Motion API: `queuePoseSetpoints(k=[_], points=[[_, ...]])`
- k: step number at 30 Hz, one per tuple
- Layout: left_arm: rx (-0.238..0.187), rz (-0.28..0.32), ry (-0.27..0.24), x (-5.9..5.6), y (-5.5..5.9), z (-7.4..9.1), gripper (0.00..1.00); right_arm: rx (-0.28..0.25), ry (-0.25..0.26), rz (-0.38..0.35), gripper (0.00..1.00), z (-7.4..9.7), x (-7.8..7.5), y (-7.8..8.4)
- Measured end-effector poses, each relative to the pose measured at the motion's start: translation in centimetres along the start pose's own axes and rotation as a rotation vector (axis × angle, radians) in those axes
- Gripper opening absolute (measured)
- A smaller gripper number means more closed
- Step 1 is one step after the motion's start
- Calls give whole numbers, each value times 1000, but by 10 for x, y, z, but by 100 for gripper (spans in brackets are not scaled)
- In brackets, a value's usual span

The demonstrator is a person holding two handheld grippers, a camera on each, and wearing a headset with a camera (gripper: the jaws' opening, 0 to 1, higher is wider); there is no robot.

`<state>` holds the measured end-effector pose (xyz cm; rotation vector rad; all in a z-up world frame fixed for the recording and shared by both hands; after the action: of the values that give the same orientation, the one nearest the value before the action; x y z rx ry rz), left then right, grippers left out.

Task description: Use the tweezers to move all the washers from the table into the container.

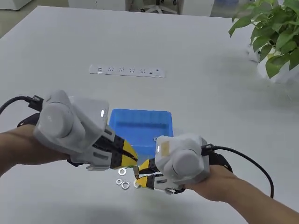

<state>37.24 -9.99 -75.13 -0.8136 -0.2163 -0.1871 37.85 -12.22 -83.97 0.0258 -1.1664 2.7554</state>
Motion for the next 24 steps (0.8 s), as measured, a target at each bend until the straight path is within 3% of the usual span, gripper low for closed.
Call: queuePoseSetpoints(k=[15, 24], points=[[6, 19, 24, -9, 7, -8, 5, 22, -23, -15, 13, -9, 8, 11], [-5, 33, 17, -6, 8, -8, 5, 21, -27, -28, 14, -11, 8, 12]])
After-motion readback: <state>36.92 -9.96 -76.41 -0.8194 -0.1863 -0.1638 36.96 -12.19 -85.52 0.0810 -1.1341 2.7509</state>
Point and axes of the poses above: the centre of the closed fingertips' face, and the gripper's own axes: z roughly backward along the fingers, x roughly to its left, y roughly out of its underside, the point moved 3 cm from there along z, roughly backward along the fingers, and after that the axes turned 13 degrees about -z, right-handed, at the moved point
